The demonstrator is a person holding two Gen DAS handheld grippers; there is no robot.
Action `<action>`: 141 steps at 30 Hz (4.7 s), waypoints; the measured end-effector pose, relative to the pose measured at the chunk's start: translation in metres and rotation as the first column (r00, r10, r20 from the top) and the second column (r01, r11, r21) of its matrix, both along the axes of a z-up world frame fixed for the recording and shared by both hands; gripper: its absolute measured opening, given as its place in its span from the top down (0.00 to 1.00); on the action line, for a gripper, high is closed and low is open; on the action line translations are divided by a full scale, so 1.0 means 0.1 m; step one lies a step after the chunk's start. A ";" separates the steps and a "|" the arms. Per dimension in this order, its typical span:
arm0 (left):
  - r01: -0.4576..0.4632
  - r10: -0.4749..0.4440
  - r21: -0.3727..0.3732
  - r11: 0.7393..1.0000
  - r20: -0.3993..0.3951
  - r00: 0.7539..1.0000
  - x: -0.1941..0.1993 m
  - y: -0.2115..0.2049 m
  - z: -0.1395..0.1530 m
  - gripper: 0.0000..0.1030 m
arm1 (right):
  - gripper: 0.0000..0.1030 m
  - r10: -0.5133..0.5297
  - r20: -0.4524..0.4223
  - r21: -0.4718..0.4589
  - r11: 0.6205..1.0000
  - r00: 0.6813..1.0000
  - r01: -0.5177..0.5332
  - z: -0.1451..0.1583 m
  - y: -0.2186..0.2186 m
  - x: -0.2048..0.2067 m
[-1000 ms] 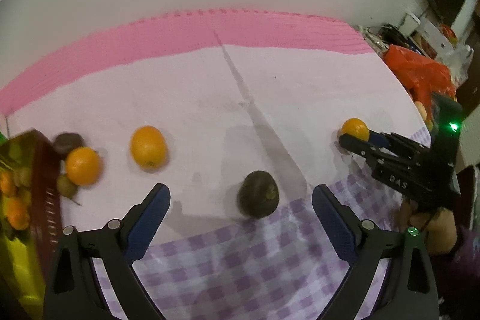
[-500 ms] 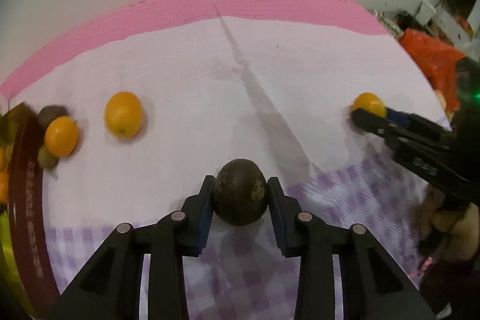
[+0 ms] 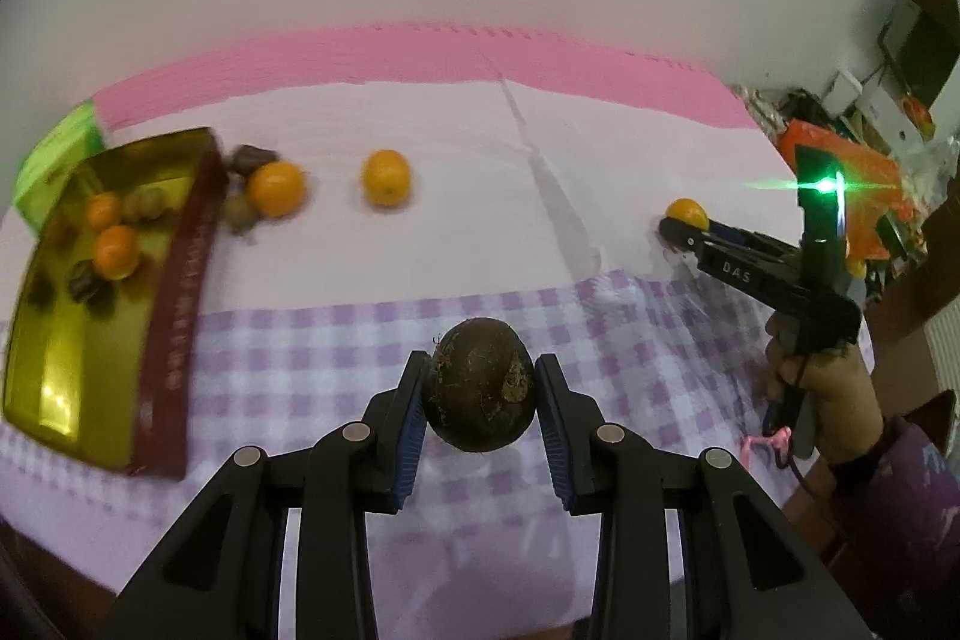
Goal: Organize fruits
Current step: 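Carry the brown fruit into the tray and open the left gripper, then carry the kumquat over the tray and open the right gripper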
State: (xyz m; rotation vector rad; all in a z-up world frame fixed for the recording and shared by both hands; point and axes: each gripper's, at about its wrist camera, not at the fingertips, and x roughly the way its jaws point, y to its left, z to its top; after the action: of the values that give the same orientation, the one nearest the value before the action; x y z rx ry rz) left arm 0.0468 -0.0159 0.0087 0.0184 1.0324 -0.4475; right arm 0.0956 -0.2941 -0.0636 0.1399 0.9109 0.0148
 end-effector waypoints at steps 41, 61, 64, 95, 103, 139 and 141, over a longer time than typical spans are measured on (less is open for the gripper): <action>-0.398 0.370 0.150 0.905 0.187 0.910 0.21 1.59 0.06 0.65 | 0.65 0.001 -0.024 -0.133 0.991 1.000 -0.005 0.02 0.15 0.02; -0.462 0.440 0.249 0.851 0.141 0.887 0.51 1.85 -0.33 0.65 | 0.65 0.002 -0.024 -0.131 0.991 1.000 -0.005 0.02 0.15 0.02; -0.465 0.444 0.262 0.845 0.139 0.885 0.55 1.86 -0.37 0.65 | 0.65 0.002 -0.023 -0.130 0.991 1.000 -0.005 0.02 0.16 0.02; -0.478 0.445 0.305 0.824 0.175 0.878 0.59 1.88 -0.41 0.65 | 0.65 0.004 -0.023 -0.127 0.992 1.000 -0.007 0.02 0.15 0.03; -0.490 0.455 0.308 0.816 0.180 0.872 0.57 1.87 -0.37 0.64 | 0.65 0.005 -0.023 -0.130 0.992 1.000 -0.008 0.01 0.15 0.03; -0.577 0.554 0.246 0.779 0.161 0.817 0.47 2.15 -0.11 0.63 | 0.66 0.434 0.037 0.021 0.900 0.900 -0.435 0.69 2.17 -0.16; -0.583 0.561 0.245 0.774 0.162 0.812 0.47 2.17 -0.09 0.63 | 0.66 0.458 0.048 0.030 0.888 0.888 -0.460 0.76 2.32 -0.13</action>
State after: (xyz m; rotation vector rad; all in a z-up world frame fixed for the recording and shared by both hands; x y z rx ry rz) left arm 0.0943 0.2012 -0.0008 -0.0230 0.9590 0.2665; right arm 0.0824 -0.0617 0.0124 -0.0420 0.8872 0.4777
